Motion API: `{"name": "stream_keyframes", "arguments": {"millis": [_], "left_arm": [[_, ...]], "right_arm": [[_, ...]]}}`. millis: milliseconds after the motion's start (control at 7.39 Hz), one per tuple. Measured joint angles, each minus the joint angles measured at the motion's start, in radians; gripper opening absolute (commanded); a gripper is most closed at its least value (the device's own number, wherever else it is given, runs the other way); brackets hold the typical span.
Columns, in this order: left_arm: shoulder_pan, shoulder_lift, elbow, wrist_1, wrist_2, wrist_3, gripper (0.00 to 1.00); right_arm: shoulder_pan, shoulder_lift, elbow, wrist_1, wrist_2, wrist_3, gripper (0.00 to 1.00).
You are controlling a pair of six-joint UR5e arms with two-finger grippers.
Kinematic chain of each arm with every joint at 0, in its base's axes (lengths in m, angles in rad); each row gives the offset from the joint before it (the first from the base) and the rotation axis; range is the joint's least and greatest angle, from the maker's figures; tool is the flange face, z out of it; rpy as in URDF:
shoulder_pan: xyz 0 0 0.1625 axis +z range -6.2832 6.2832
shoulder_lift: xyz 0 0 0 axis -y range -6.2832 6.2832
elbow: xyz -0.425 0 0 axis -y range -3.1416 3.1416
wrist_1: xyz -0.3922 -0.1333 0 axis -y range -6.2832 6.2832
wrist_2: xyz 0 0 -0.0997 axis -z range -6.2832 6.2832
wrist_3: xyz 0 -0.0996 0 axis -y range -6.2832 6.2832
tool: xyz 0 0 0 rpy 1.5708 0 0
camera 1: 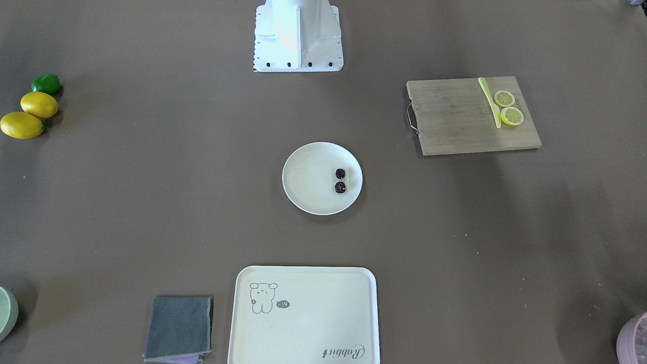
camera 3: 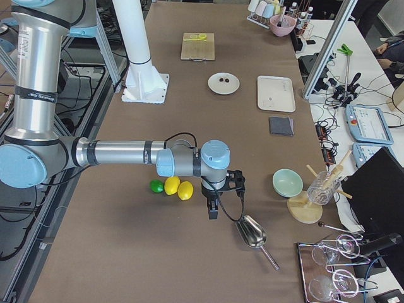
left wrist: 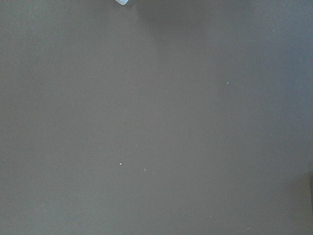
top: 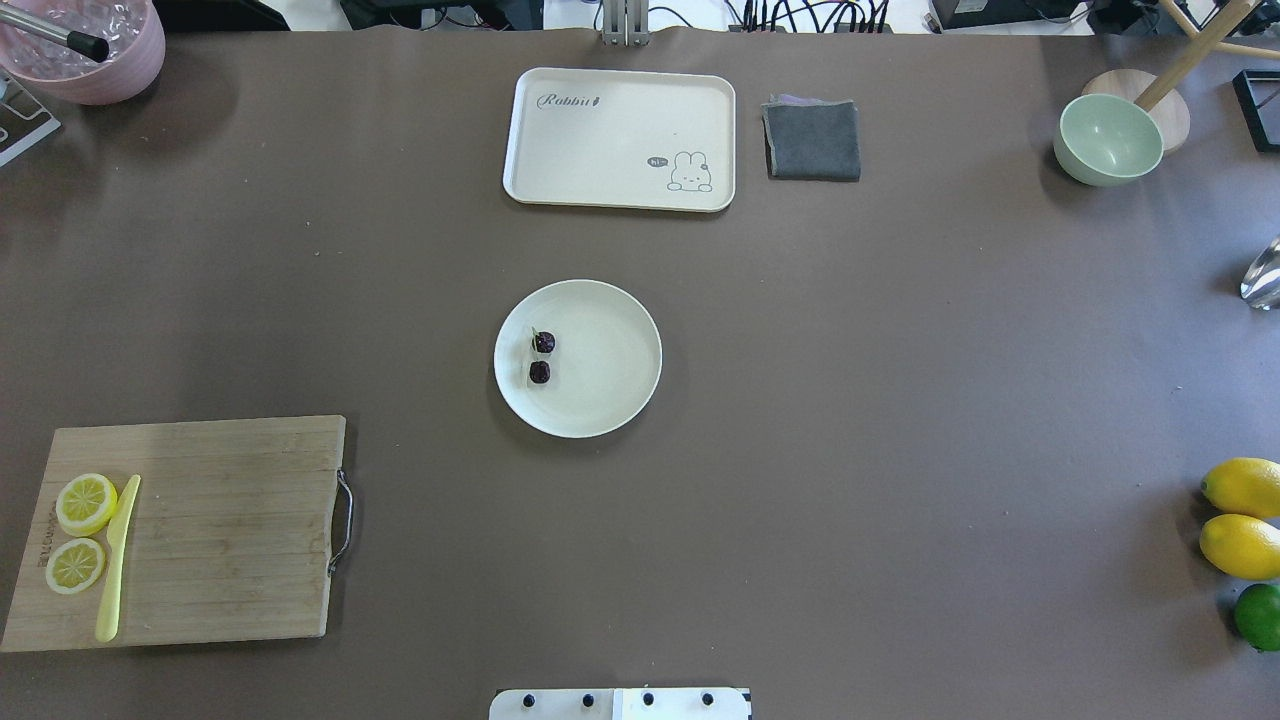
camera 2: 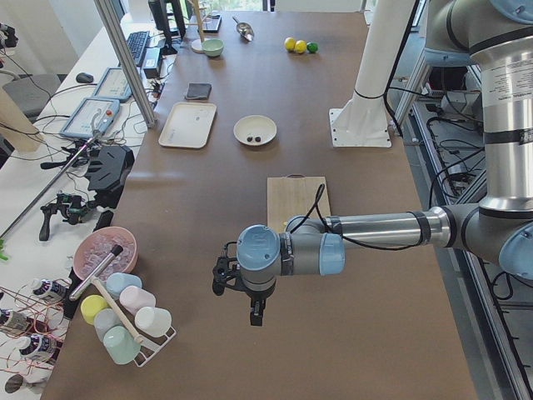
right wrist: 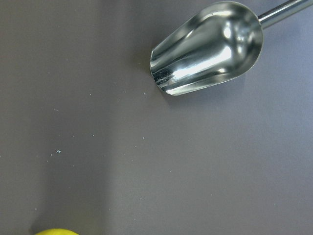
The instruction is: Place red cherry on plate
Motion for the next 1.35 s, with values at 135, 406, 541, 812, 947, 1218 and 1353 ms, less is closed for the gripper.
{"name": "stream_keyframes", "arguments": {"millis": [135, 406, 541, 812, 947, 1218, 1353], "left_arm": [[0.000, 0.000, -0.002, 0.000, 0.000, -0.001, 0.98], [0.000, -0.001, -0.006, 0.000, 0.000, 0.000, 0.98], [0.000, -0.001, -0.006, 0.000, 0.000, 0.000, 0.98], [0.000, -0.002, -0.007, -0.001, 0.000, -0.001, 0.98], [0.000, -0.002, -0.008, -0.001, 0.000, -0.001, 0.98], [0.000, -0.002, -0.014, -0.002, -0.001, 0.000, 0.98], [0.000, -0.002, -0.016, -0.002, -0.002, 0.000, 0.98]], "right_arm": [[-0.001, 0.001, 0.000, -0.001, -0.001, 0.001, 1.00], [0.000, 0.000, -0.007, -0.007, -0.002, 0.000, 1.00], [0.005, -0.003, -0.012, -0.008, -0.002, -0.002, 1.00], [0.020, -0.006, -0.013, -0.008, -0.001, -0.006, 1.00], [0.022, -0.005, -0.009, -0.008, -0.001, -0.006, 1.00], [0.023, 0.003, -0.003, -0.007, -0.002, -0.006, 1.00], [0.023, 0.007, -0.002, -0.006, -0.002, -0.006, 1.00]]}}
